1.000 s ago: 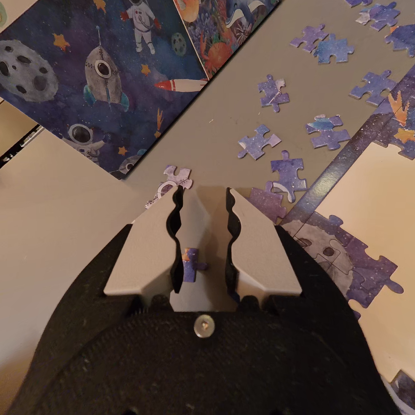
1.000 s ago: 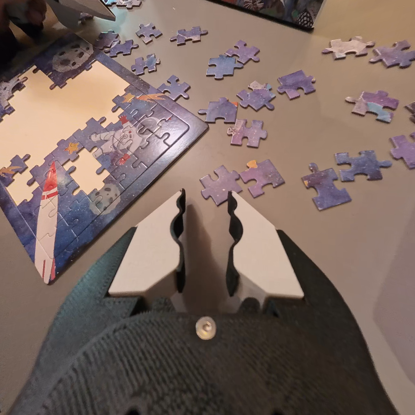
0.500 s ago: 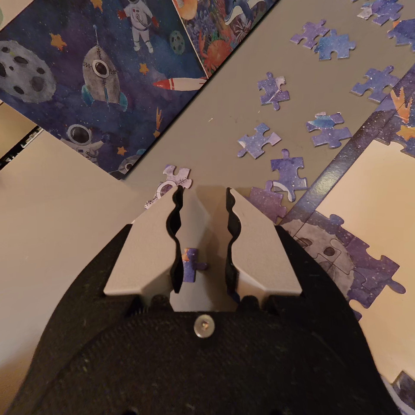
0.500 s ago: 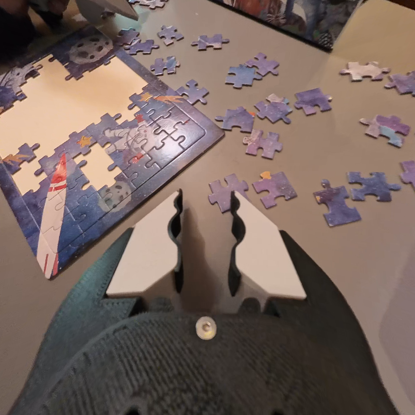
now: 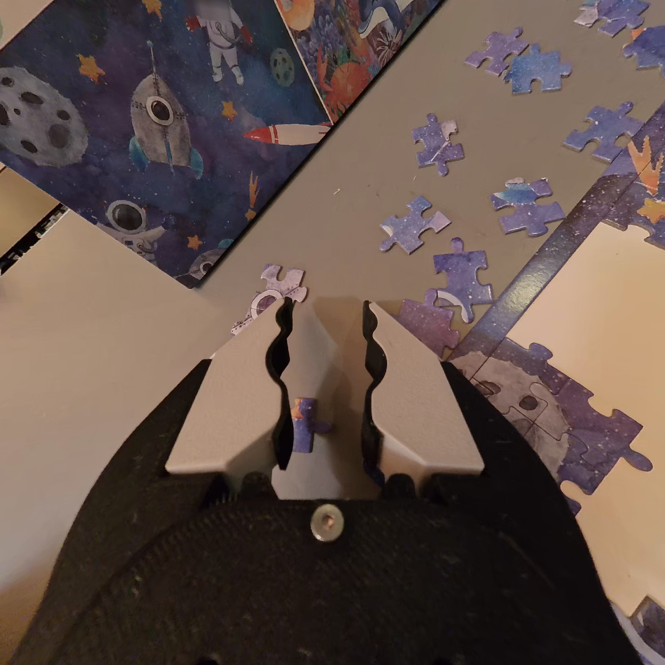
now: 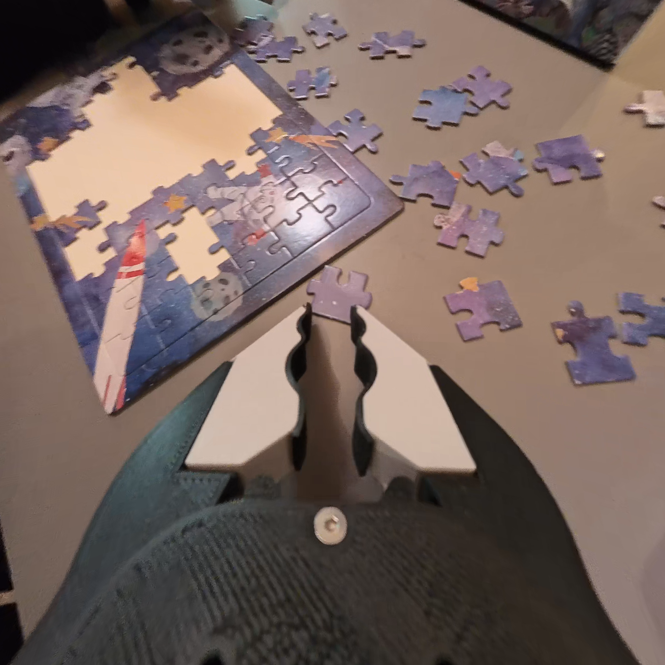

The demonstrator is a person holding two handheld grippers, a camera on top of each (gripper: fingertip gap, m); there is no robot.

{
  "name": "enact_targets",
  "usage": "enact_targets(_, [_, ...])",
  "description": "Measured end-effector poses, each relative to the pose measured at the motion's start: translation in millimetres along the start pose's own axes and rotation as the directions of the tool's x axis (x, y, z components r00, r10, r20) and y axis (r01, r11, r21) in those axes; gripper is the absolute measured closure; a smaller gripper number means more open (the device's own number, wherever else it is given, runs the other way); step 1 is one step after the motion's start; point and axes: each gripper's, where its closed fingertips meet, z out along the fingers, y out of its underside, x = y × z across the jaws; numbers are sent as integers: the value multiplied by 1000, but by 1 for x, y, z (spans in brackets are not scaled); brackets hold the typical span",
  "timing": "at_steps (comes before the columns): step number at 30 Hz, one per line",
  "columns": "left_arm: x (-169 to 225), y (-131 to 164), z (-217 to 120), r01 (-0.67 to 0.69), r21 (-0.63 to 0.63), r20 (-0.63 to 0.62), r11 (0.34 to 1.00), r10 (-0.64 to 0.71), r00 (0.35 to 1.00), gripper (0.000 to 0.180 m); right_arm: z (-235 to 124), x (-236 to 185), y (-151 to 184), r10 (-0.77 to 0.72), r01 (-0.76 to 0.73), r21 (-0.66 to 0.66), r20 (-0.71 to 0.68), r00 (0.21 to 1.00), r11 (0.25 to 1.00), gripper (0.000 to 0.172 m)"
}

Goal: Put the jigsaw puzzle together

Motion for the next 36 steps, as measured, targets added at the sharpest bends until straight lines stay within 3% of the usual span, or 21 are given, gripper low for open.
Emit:
enact_targets(3, [0,0,0,0,0,-1,1000,0,1000,142,-5,-2,-6,-5,4,49,18,1000,999,156])
enact_targets(7, [0,1,1,-3,-4,-1,1000,3,1000,142,-7,7,-11,3,0,79,-41,999,997,133])
enact_targets(10, [1,1,1,-8,-8,1,1000,8,1000,142,-1,10,-7,-20,23,38,-82,996,999,116])
enact_targets(14, [1,1,2,-10,-12,1,1000,10,1000,141,9,8,0,-85,81,-39,-115,990,996,110])
enact_targets(23, [1,2,2,-12,-15,3,1000,12,1000,141,11,-2,-1,-109,107,-37,-72,991,994,136])
enact_targets(36, [2,1,2,-19,-15,4,1000,19,1000,141,2,-3,-10,-89,92,42,-70,994,995,137])
